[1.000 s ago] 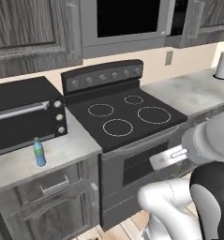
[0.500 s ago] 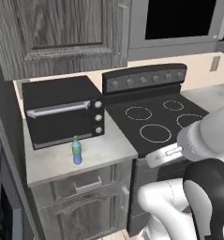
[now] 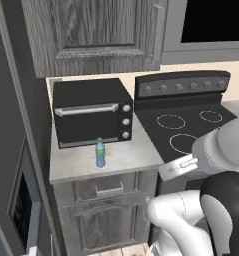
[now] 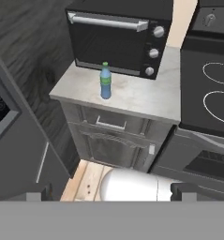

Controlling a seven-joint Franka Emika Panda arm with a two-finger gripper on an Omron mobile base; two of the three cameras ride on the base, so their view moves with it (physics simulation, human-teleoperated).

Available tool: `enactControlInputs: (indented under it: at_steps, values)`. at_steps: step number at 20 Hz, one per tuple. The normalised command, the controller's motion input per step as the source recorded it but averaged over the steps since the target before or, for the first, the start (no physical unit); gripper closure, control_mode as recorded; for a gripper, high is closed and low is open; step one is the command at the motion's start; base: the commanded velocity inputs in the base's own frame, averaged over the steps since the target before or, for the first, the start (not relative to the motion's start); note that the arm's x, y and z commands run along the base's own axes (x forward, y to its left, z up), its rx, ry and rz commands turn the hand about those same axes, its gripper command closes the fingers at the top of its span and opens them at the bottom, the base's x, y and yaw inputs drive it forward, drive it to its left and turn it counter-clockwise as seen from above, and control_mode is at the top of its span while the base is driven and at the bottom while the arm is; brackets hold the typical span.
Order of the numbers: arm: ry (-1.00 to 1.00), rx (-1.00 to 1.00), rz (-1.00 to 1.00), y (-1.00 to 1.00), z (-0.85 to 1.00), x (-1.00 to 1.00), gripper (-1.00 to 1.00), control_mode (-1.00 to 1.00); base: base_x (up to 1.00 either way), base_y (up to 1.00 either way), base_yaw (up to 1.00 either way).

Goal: Take the bottled waters from the counter and place them in the freezer to freeze. Close the freezer door after placing the bottles.

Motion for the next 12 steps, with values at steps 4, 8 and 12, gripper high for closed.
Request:
enactControlInputs:
  at_steps: [4,8,12]
  values:
    - [0.0,0.0,0.0,0.0,0.0,0.0,-1.0,1.0,0.42,-0.1,0.0]
    - [0.0,0.0,0.0,0.0,0.0,0.0,-1.0,1.0,0.44,-0.03,0.0]
    - [0.0,0.0,0.0,0.0,0.0,0.0,-1.0,1.0,0.41,-0.05,0.0]
